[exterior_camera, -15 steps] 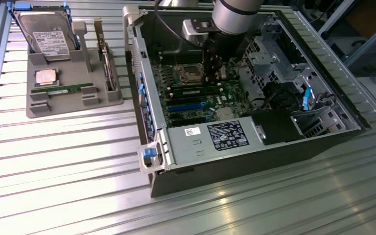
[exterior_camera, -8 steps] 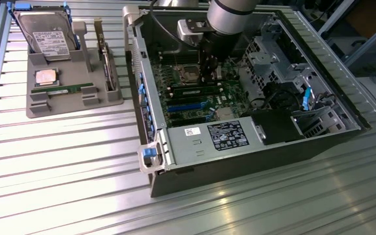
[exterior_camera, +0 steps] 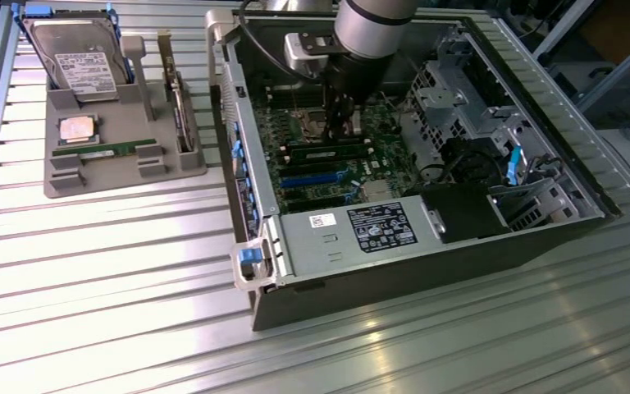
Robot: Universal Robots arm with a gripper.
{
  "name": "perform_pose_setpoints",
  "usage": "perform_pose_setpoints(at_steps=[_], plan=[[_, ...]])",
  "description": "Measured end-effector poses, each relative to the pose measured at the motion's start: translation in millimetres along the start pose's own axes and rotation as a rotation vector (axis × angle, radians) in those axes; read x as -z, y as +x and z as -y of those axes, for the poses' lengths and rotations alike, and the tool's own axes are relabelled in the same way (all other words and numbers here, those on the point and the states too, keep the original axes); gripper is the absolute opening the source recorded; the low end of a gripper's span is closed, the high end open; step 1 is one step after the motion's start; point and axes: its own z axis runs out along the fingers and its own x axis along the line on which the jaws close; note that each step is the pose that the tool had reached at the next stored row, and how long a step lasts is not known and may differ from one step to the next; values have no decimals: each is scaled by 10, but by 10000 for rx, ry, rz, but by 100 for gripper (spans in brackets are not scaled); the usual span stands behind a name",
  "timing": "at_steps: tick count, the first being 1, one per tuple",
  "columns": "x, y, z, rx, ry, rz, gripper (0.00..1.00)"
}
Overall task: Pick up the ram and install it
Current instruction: 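Press down the ram until it locks into place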
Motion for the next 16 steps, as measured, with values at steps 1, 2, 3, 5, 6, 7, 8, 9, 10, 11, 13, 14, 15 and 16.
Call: perform_pose_setpoints(at_steps=[1, 2, 3, 5, 6, 7, 8, 9, 10, 11, 13, 14, 15, 16], plan=[[-1, 1, -23, 1, 0, 0, 11], [-1, 1, -37, 0, 0, 1, 11], [0, 2, -50, 1, 0, -1, 11], [-1, 6, -88, 0, 0, 0, 11], [-2, 8, -101, 1, 0, 0, 11], [-3, 9, -120, 0, 1, 1, 11], [-3, 9, -128, 0, 0, 0, 11], [-5, 10, -139, 0, 0, 0, 11], [-6, 10, -144, 0, 0, 0, 11], [-8, 10, -156, 0, 0, 0, 11], [-12, 11, -175, 1, 0, 0, 11], [-14, 12, -178, 1, 0, 0, 11], [-17, 13, -185, 1, 0, -1, 11], [-22, 14, -189, 1, -1, -1, 11]])
